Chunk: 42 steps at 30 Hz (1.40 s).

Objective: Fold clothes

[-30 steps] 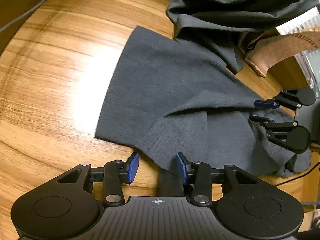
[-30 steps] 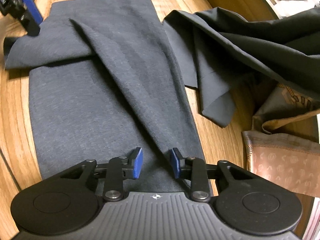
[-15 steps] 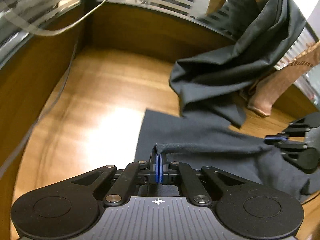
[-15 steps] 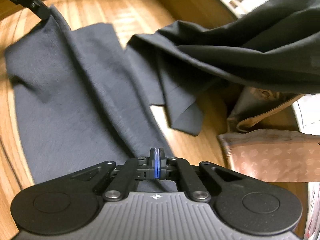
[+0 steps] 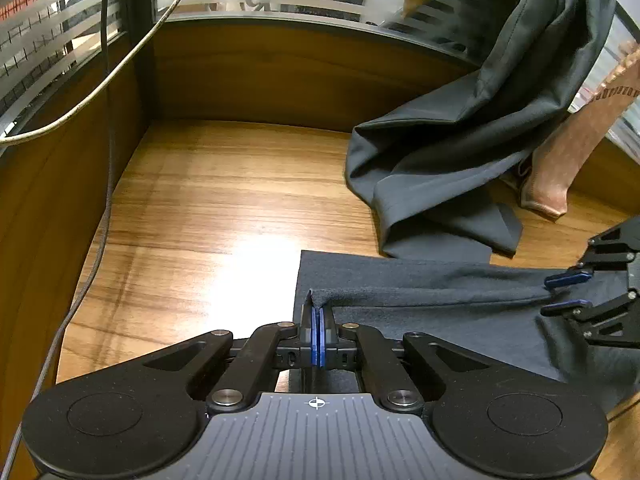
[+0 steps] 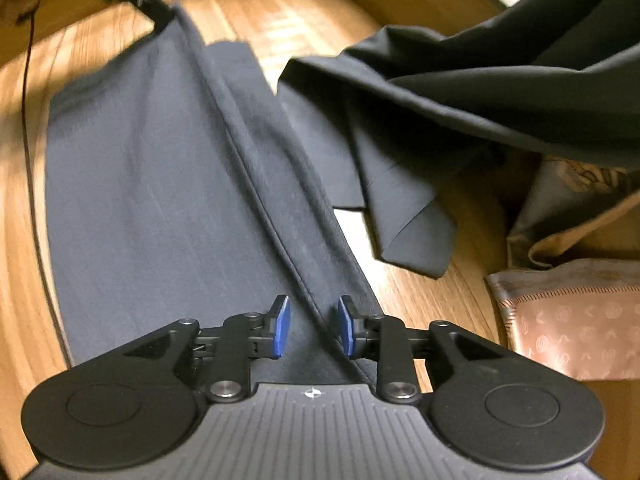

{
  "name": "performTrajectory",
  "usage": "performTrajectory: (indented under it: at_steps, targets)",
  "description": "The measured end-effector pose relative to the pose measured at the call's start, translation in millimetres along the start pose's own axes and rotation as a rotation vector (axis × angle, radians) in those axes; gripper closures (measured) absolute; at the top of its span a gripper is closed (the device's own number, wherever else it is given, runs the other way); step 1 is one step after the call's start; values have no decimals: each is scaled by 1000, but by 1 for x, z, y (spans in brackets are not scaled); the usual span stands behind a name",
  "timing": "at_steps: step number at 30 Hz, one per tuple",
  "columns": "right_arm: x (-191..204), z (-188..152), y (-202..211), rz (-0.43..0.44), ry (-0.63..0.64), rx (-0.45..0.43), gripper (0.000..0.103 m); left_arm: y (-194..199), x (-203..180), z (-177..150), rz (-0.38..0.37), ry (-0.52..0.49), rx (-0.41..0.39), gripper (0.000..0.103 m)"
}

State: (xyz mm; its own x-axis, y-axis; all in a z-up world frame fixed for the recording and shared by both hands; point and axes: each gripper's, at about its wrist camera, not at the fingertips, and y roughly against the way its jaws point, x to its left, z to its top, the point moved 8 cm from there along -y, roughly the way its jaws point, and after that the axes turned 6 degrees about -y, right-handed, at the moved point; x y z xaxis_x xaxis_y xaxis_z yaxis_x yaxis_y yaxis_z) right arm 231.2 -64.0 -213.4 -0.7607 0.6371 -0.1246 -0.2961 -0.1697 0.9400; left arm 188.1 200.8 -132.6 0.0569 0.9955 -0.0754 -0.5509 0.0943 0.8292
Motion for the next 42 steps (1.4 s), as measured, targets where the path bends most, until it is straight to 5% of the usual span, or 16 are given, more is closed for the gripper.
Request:
performTrajectory:
  at_steps: [3,5,12,23,25,27,29,30,42]
  targets:
    - [-1,-2,-12,-11,27,29,79,3,-2,1,25,-17,-21,99]
    - [0,0,-12,-3,32,26,101,8,-6,5,40,-32,-47,99]
    - [-18,8,14,-20,-21,-5,101,-5,-9,28,38,-97,-45,99]
    - [-30,12,-15,-60,-21,36,101,-33,3,37,52,-100,6,97]
    - [-30,12,-20,-71,-18,42,96,-34,6,36,56,-91,12,94]
    - [-30,13,-16,-77,-35,32,81,-35,10,35,60,-83,18,94]
    - [-29,9,-6,-76,-82,18,53,-36,14,34,64,-74,24,94]
    - [-28,7,-1,-75,-106,12,51,-30,16,32,59,-64,24,94]
    - [27,-54,64,-40,-349,-12,50,17,-2,-50,-107,-22,78,79]
